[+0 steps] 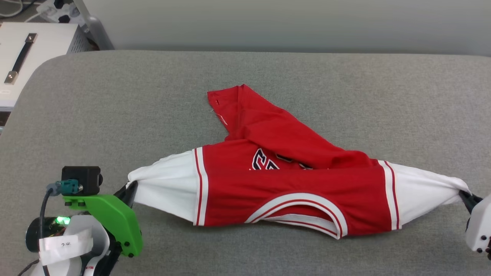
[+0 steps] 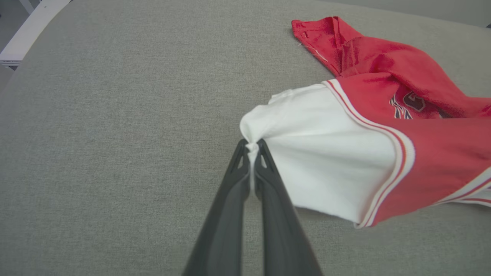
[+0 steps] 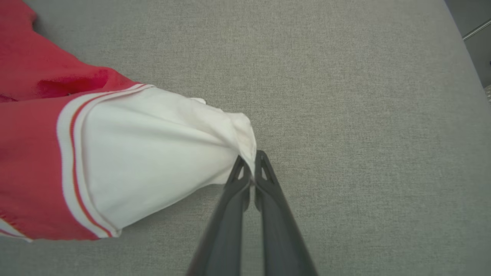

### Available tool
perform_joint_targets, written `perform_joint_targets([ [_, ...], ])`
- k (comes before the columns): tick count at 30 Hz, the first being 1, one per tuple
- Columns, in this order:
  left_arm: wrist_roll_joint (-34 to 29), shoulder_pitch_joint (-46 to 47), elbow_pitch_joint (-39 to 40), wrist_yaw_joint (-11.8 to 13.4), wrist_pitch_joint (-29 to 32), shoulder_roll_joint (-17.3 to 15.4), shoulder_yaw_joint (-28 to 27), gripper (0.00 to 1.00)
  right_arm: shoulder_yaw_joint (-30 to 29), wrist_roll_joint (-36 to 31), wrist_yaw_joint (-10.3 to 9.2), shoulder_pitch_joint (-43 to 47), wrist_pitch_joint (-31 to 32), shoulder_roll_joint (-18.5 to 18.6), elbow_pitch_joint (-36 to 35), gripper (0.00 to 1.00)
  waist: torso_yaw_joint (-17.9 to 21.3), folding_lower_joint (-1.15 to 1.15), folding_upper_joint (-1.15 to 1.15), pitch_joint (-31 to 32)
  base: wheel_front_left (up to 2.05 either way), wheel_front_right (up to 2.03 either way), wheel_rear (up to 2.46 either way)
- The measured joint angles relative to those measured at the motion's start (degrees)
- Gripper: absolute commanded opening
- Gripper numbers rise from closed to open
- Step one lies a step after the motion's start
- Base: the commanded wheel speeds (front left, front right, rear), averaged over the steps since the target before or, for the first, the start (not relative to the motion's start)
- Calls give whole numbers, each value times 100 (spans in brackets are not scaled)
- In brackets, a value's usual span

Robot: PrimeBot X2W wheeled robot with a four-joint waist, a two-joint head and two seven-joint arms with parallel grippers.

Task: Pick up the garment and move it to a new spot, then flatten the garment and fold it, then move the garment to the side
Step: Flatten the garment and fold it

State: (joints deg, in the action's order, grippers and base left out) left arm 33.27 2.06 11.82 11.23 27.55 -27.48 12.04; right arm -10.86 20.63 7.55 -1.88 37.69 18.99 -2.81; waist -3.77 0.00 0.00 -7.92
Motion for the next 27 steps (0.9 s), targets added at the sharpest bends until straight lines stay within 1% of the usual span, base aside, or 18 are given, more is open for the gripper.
perform_joint_targets([
  [7, -3, 14, 553, -93, 7, -320, -182, 0, -276, 571, 1, -113, -2, 545, -611, 0, 75, 0, 0, 323, 0, 0, 0],
  [10, 5, 91, 826, -149, 8, -413, -310, 0, -445, 768, 3, -370, 23, 766, -844, 0, 124, 0, 0, 386, 0, 0, 0],
  [14, 70, 494, 1189, -267, 24, -599, -494, 0, -614, 955, 4, -823, 37, 1061, -1089, 0, 169, 0, 0, 449, 0, 0, 0],
  [19, 88, 1209, 1473, -354, 77, -860, -701, 0, -660, 1056, 5, -1443, -154, 1459, -1160, 0, 213, 0, 0, 483, 0, 0, 0],
  [23, 163, 1695, 1532, -446, 151, -925, -768, 0, -517, 1102, 4, -1875, -327, 1781, -1148, 0, 251, 0, 0, 474, 0, 0, 0],
  [27, 219, 2068, 1525, -501, 159, -1000, -859, 0, -409, 1165, 4, -2334, -498, 1904, -1056, 0, 296, 0, 0, 422, 0, 0, 0],
])
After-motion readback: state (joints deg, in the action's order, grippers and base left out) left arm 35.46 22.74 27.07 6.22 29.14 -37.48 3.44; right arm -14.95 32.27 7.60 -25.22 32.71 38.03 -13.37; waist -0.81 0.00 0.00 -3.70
